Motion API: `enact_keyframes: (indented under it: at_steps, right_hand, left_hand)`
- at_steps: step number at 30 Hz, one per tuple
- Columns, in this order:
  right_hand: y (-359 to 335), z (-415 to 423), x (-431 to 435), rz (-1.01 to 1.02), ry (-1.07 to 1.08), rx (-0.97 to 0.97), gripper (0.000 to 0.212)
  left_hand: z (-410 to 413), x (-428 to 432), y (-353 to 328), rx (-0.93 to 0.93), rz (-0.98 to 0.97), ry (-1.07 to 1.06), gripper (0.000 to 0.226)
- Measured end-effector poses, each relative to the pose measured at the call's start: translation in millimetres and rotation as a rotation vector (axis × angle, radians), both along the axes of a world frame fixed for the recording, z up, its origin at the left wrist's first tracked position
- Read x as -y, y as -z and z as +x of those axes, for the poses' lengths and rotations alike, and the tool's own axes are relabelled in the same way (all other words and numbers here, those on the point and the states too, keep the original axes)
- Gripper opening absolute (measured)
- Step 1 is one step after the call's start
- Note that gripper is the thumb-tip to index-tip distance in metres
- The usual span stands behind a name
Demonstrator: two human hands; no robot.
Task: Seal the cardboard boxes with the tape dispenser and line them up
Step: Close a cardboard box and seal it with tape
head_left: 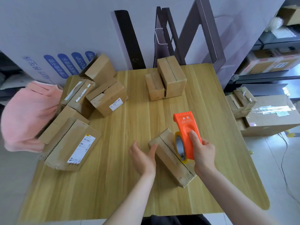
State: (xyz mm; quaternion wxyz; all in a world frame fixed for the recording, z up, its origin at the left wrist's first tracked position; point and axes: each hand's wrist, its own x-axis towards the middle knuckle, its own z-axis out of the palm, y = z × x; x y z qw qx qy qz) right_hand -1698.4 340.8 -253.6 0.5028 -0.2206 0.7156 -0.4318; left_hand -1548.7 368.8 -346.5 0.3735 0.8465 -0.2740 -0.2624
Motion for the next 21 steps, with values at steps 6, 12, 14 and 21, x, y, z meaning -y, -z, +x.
enact_keyframes:
  at_steps: [6,12,14,21]
  right_hand:
    - [-2.0,1.8,-0.1,-0.013,0.007,-0.011,0.034]
    - [-5.2,6.3,-1.4,-0.018,-0.006,-0.001,0.032]
    - [-3.9,8.3,-2.5,-0.015,-0.017,-0.013,0.033]
    - [-9.7,5.2,-2.7,-0.007,-0.014,-0.006,0.03]
  left_hand:
    - [-5.1,5.3,13.6,-0.155,-0.079,0.072,0.037]
    - [27.4,14.3,24.4,-0.055,0.062,0.43,0.041]
    - [32.6,18.9,20.7,-0.05,0.079,0.492,0.04]
    - [2.4,2.1,14.3,-0.262,0.111,0.181,0.076]
